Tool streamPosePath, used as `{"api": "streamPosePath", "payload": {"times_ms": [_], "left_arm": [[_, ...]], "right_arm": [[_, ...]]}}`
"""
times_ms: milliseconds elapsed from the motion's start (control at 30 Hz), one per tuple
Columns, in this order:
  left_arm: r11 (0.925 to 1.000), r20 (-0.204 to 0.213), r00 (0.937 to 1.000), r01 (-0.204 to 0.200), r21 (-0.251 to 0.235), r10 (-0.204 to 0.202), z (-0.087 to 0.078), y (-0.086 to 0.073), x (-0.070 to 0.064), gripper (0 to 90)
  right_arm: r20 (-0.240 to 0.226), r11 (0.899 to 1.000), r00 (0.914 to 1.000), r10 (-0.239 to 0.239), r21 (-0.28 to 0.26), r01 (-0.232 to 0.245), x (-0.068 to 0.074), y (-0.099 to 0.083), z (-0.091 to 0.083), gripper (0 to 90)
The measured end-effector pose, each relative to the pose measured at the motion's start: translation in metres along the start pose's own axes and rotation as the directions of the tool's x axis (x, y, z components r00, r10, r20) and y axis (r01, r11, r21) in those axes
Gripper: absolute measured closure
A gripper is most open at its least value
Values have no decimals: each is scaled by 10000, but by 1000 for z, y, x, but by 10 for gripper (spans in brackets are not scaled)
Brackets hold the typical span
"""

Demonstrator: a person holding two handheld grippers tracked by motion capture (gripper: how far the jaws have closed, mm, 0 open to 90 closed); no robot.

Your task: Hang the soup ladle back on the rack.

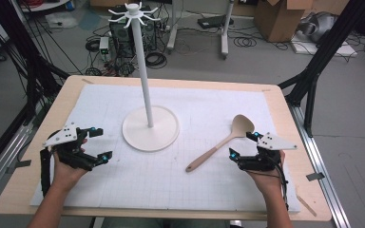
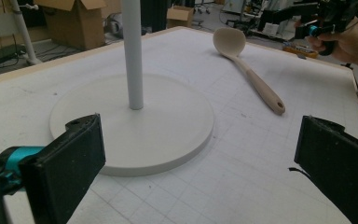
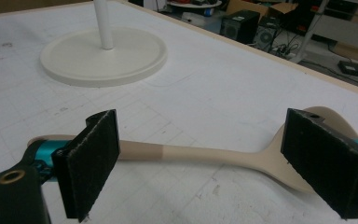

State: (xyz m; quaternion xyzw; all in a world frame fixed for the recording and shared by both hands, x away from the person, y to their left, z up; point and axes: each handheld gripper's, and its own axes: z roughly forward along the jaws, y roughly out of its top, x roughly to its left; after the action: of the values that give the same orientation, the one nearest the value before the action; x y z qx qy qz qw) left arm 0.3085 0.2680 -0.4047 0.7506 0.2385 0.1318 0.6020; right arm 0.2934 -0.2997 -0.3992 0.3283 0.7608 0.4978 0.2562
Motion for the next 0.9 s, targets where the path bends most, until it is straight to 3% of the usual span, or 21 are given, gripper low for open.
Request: {"api": "streamPosePath", "payload": {"times_ms": [433, 600, 767, 800, 900], "left_arm": [[10000, -99, 9999, -73, -38, 72, -5, 2, 0, 21], [9999, -146, 9999, -94, -104, 92, -7, 2, 1, 21], [9999, -160, 9998, -114, -106, 112, -8, 2, 1, 21], [9999, -144, 9999, -93, -110, 91, -8, 2, 1, 21], [9999, -178, 9998, -110, -108, 108, -8, 2, 1, 21]], "right_arm": [[-117, 9999, 9999, -123, -8, 123, 0, 11, -1, 103], [-500, 9959, 9967, -637, 609, 667, 0, 32, 11, 103], [-882, 9867, 9919, -910, 1266, 1018, -1, 44, 23, 103], [-1123, 9768, 9904, -812, 1884, 1014, -1, 47, 32, 103], [-1388, 9553, 9840, -1115, 2579, 1446, 1, 52, 44, 103]]}}
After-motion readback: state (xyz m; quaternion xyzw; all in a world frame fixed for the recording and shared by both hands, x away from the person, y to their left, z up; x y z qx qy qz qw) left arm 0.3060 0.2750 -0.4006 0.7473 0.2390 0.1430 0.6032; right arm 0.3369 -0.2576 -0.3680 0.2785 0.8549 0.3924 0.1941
